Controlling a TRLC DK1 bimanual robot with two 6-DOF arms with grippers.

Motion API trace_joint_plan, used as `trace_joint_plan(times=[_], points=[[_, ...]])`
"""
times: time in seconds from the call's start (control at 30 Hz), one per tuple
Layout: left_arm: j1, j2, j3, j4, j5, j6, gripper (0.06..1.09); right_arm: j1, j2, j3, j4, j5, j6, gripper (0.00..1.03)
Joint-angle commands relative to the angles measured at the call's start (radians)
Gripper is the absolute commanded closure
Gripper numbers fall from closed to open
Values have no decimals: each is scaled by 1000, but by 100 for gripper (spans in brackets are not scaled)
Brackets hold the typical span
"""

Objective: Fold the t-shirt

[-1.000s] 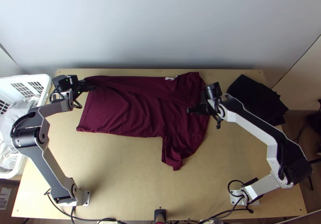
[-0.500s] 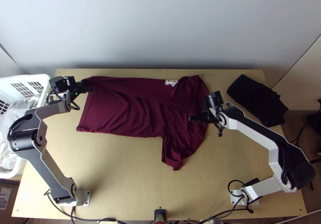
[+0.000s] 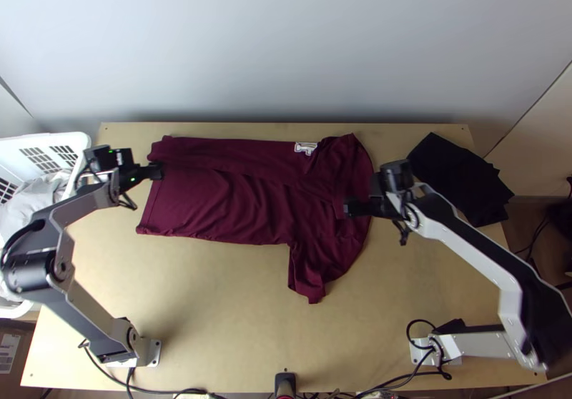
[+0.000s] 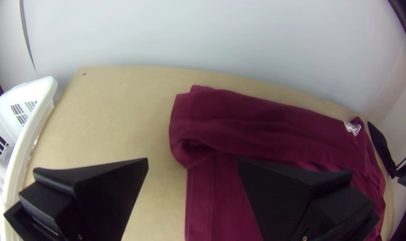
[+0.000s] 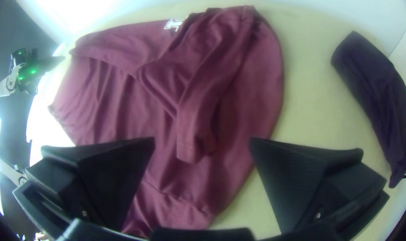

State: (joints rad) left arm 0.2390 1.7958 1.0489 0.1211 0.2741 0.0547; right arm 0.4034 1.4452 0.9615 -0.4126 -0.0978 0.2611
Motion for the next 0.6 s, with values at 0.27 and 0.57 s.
trace_joint_plan(times=[0.27,0.57], points=[[181,-319,-141,-557,109,410,10,37,-316,-147,-304,-137,1,4],[232,-381,-119,-914,109,596,10,57,-347,-172,-338,-230,1,4]])
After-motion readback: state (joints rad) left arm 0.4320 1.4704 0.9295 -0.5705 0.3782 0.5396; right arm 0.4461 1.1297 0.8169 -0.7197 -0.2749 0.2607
